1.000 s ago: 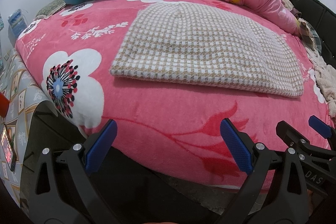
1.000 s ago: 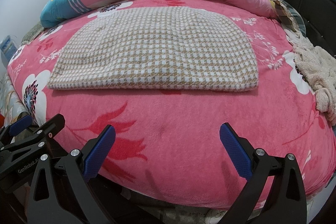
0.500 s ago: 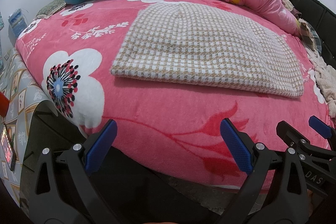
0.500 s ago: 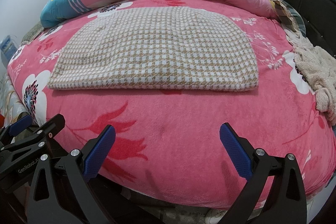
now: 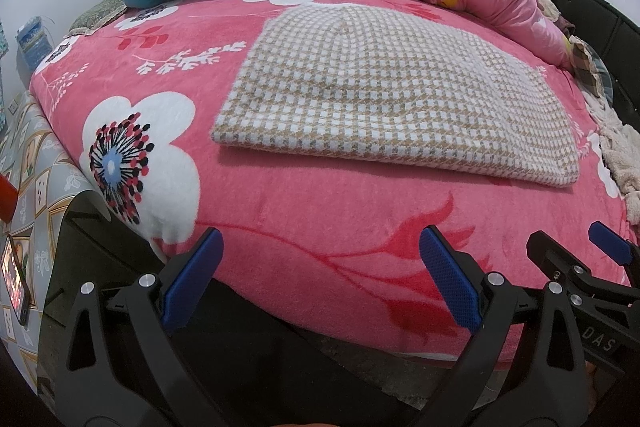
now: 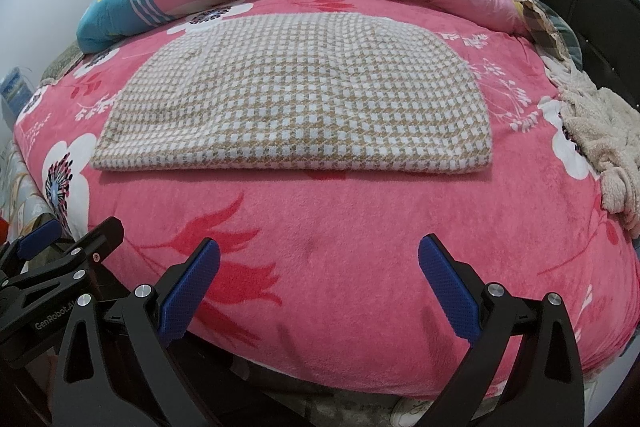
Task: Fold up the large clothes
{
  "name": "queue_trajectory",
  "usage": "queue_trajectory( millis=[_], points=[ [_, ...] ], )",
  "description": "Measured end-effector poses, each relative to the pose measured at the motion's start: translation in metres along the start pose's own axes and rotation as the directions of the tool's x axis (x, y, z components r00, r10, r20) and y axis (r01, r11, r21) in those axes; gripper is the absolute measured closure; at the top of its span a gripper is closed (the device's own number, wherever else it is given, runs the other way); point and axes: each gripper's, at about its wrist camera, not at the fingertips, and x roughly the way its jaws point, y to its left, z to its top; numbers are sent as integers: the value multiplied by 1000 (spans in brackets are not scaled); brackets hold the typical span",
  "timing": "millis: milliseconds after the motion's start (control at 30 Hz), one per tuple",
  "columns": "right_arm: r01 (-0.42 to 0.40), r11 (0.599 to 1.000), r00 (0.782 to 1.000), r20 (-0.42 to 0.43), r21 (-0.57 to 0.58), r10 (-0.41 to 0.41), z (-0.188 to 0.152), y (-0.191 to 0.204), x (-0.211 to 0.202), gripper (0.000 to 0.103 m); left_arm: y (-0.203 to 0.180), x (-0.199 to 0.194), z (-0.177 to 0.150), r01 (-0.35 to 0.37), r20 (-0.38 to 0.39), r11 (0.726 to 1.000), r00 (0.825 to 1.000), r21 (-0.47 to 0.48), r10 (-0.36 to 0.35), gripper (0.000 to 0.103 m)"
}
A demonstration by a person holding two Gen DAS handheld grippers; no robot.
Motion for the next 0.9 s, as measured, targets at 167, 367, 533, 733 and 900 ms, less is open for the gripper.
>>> queue_trajectory(
  millis=[167, 367, 533, 733, 900],
  points=[
    [0, 1000, 1000, 1, -1, 0, 0, 0, 0, 6, 0, 0, 0, 0, 1, 1000, 1000, 1, 0, 8],
    [1, 1000, 1000, 1, 0, -1, 0, 0, 0, 6, 1, -1, 0, 0, 2, 1000, 1000, 0, 0, 8],
    [2, 1000, 1000, 0, 0, -2, 0, 0, 0, 6, 0, 0, 0, 0, 1, 1000, 1000, 0, 0, 8],
    [0, 1000, 1000, 0, -1, 0, 1, 0, 0, 6, 0, -1, 0, -1, 3, 1000, 1000, -1, 1, 8],
    [-1, 1000, 1000, -1, 0, 1, 1, 0, 0, 6, 1, -1, 1, -1, 3, 1000, 1000, 0, 1, 8]
  ],
)
